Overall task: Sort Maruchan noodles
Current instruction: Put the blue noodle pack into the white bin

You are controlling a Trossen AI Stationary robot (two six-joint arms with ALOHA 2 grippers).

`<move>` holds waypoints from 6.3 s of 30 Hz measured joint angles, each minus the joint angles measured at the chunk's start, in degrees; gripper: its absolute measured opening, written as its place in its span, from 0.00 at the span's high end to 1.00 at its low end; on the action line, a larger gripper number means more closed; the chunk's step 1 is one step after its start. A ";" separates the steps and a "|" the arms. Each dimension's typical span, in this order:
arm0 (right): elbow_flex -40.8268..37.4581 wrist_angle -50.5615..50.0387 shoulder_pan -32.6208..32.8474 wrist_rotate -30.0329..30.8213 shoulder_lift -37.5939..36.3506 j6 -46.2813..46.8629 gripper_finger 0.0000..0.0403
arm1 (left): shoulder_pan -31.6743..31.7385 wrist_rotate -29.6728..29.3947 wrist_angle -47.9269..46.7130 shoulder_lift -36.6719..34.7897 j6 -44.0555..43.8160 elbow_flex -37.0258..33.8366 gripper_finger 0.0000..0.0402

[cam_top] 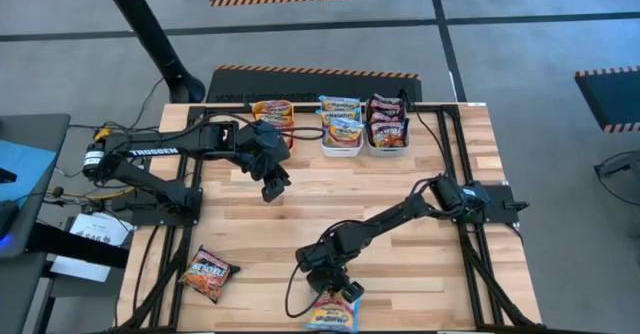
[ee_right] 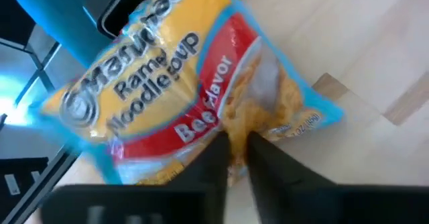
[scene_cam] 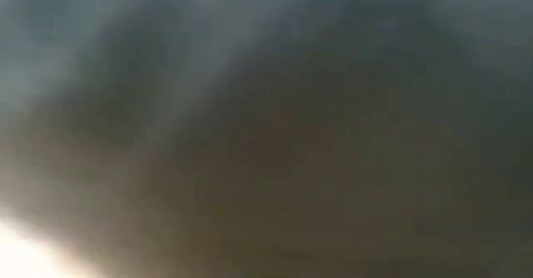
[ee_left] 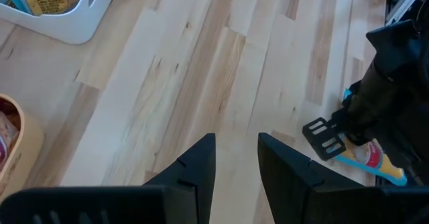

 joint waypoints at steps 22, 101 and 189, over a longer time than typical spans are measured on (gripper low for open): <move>0.10 -6.68 -5.04 9.17 -6.49 1.02 0.99 | 4.34 -1.02 -0.52 -0.07 1.71 0.00 0.76; -45.86 24.35 -15.25 45.00 -55.19 24.87 0.99 | 16.80 14.45 6.80 -0.02 -3.32 0.04 0.46; -42.40 44.49 -16.23 50.94 -49.40 22.36 0.78 | 12.66 23.80 18.64 0.04 1.23 0.00 1.00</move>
